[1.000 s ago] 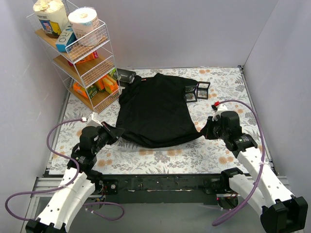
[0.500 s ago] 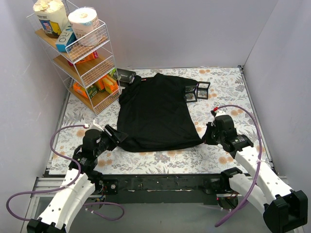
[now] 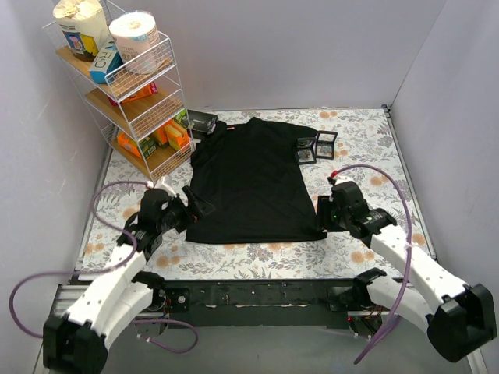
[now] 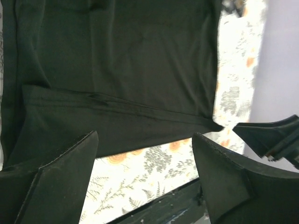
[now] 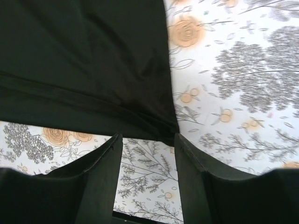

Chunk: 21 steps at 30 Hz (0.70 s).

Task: Pin the brooch onto the clothing
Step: Flatten out the clothes at the center of the board.

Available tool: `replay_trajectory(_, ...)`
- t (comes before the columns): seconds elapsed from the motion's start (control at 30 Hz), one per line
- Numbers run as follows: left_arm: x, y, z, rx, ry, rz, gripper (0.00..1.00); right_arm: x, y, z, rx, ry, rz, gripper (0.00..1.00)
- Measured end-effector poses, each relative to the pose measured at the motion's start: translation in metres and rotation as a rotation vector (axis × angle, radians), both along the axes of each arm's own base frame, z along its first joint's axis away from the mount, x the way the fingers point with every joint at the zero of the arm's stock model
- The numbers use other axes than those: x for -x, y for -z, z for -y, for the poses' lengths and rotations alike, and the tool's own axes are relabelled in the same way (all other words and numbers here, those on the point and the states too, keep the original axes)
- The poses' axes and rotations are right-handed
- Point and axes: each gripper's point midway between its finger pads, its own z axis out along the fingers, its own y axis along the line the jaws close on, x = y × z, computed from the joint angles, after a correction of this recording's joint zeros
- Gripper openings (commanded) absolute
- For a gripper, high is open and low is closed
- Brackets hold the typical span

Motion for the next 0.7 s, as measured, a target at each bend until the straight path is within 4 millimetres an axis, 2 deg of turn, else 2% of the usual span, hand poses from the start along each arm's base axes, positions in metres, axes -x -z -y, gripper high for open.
replay_trajectory(0.1, -0.017, 0.017, 0.007, -0.072, 0.057, -0.055, 0.82, 0.005, 0.013, -0.024, 0.021, -0.095, -0.030, 0.57)
replay_trajectory(0.2, -0.032, 0.031, 0.014, -0.129, 0.111, -0.086, 0.82, 0.014, 0.021, -0.058, 0.027, -0.232, -0.029, 0.60)
replay_trajectory(0.43, -0.058, 0.037, 0.030, -0.220, 0.221, -0.076, 0.86, 0.021, 0.029, -0.119, 0.034, -0.451, 0.005, 0.60)
replay_trajectory(0.53, -0.068, 0.037, 0.027, -0.272, 0.219, -0.056, 0.88, 0.022, 0.028, -0.142, 0.003, -0.527, 0.025, 0.61)
replay_trajectory(0.7, -0.067, 0.046, 0.012, -0.339, 0.173, -0.081, 0.88, 0.020, 0.023, -0.168, -0.055, -0.589, 0.042, 0.62)
